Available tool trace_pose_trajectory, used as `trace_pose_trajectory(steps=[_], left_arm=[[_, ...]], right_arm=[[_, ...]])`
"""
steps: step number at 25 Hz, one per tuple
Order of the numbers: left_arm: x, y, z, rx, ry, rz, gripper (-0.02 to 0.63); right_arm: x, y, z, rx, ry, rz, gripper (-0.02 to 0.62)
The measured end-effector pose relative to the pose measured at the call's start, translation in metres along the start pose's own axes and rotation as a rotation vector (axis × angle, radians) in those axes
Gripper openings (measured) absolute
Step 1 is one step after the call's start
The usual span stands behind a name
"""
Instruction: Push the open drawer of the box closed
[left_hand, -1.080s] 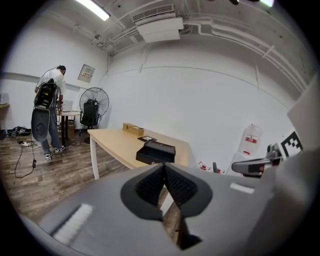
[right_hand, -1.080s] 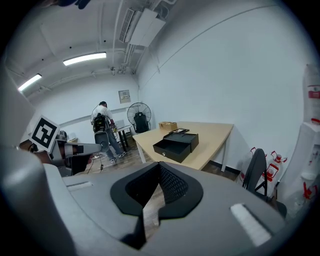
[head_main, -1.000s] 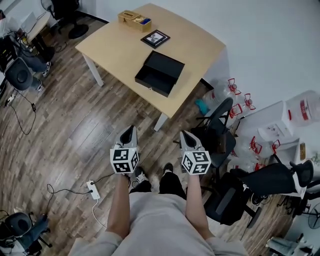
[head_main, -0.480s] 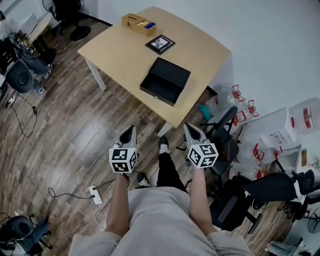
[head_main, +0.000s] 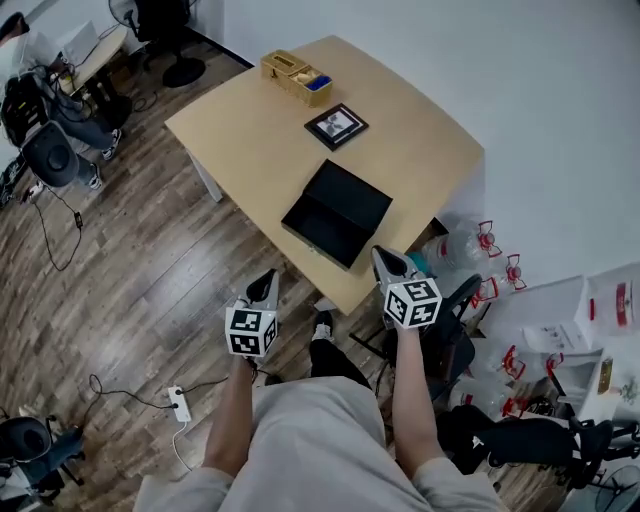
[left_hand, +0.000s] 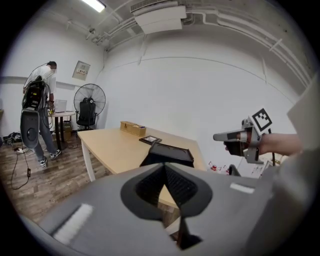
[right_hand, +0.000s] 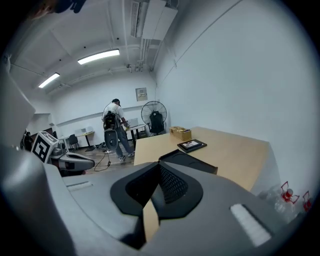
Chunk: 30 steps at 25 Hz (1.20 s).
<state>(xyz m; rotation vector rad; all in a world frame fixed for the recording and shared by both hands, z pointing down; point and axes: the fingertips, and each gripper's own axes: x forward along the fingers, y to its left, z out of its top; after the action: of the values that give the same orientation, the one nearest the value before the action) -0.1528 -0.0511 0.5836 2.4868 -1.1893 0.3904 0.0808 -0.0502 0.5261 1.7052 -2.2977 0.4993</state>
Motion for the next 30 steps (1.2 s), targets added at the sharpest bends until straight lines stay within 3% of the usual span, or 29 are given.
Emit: trace_pose_trajectory(steps=[6, 13, 21, 30], left_arm=[[0.061, -0.007, 0.010, 0.001, 0.035, 0.005, 0.052], [0.094, -0.014, -0.001, 0.016, 0.091, 0.036, 0.052], [0.115, -0.015, -0.031, 0.025, 0.172, 0.094, 0.052], [0.122, -0.024, -0.044, 0.000, 0.193, 0.124, 0.052]], right_arm=[[0.070, -0.045, 0.018, -0.088, 0.076, 0.101, 0.002], [0.132, -0.071, 0.016, -0.153, 0.163, 0.225, 0.002], [0.183, -0.074, -0.004, -0.176, 0.252, 0.349, 0.002], [0.222, -0.069, -0.027, -0.220, 0.337, 0.406, 0.002]])
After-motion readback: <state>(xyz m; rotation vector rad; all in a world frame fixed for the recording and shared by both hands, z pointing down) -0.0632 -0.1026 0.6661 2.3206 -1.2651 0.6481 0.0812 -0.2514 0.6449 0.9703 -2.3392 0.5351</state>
